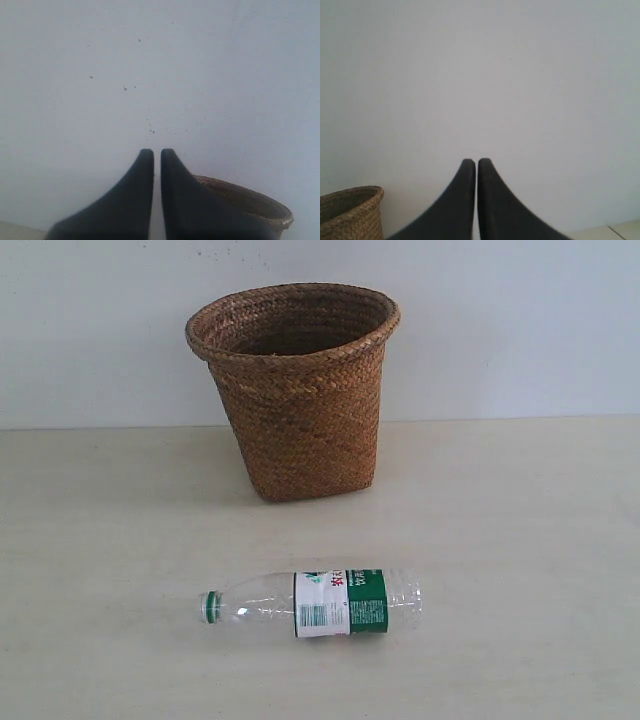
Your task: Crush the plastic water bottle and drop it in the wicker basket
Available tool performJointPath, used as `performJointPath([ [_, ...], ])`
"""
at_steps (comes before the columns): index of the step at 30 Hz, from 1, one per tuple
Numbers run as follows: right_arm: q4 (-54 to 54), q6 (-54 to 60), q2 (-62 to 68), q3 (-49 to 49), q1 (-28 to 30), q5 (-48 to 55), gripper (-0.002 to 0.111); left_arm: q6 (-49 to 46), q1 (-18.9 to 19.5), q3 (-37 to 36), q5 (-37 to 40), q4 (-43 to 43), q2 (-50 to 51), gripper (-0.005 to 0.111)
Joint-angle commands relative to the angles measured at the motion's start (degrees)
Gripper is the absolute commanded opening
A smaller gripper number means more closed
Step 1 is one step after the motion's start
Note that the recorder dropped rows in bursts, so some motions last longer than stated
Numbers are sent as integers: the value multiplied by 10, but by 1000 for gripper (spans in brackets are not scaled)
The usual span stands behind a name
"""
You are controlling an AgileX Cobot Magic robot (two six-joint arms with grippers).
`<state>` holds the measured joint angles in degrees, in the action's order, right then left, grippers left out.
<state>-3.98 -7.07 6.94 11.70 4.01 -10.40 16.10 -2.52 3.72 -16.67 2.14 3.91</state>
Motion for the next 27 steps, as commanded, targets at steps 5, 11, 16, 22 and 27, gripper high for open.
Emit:
performJointPath([
  [5, 19, 12, 143, 143, 0, 62, 0, 10, 2, 110, -13, -6, 156, 4],
  [11, 19, 32, 254, 218, 0, 82, 0, 26, 0, 193, -14, -6, 287, 4],
  [16, 20, 68, 363, 276, 0, 91, 0, 38, 0, 269, 18, -74, 392, 4],
  [22, 20, 151, 472, 350, 0, 195, 0, 35, 0, 365, 141, -159, 517, 4],
  [27, 15, 192, 542, 393, -19, 266, 0, 3, 0, 425, 286, -239, 594, 4],
])
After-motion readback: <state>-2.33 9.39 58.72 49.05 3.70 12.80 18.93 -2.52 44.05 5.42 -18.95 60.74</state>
